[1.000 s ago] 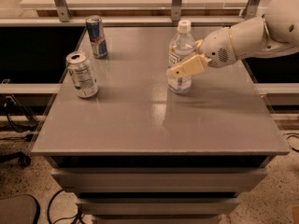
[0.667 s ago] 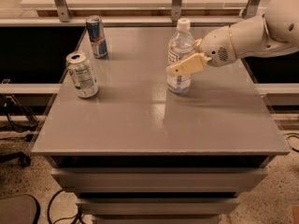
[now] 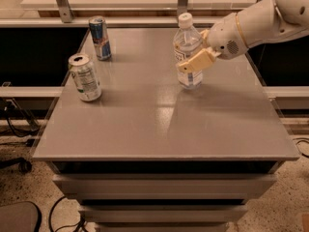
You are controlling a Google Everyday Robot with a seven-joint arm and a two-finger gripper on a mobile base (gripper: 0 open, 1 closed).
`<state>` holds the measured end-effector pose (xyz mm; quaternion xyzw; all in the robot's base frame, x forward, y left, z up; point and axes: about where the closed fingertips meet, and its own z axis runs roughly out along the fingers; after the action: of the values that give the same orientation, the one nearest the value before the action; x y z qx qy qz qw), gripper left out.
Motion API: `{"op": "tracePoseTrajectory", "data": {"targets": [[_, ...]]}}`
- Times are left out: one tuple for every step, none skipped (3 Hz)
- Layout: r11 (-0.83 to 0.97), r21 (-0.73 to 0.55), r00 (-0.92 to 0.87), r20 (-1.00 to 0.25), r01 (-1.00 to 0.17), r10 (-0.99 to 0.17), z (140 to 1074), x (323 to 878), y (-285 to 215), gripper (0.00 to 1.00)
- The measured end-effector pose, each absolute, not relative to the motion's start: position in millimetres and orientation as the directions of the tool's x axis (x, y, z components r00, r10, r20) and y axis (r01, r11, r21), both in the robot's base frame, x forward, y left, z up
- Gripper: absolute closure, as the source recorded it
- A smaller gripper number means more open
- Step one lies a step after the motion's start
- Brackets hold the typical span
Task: Knock blue plastic bottle over
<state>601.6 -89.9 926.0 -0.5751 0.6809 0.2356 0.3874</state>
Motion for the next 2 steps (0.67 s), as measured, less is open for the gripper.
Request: {"op": "tracePoseTrajectory", "data": {"targets": [[0.098,-0.274,0.121,-0.68,-0.957,-0.723,932,593,-80,1.0],[-0.064,-0.397,0.285,-0.53,-0.916,-0.799,935,579,-69,1.0]]}}
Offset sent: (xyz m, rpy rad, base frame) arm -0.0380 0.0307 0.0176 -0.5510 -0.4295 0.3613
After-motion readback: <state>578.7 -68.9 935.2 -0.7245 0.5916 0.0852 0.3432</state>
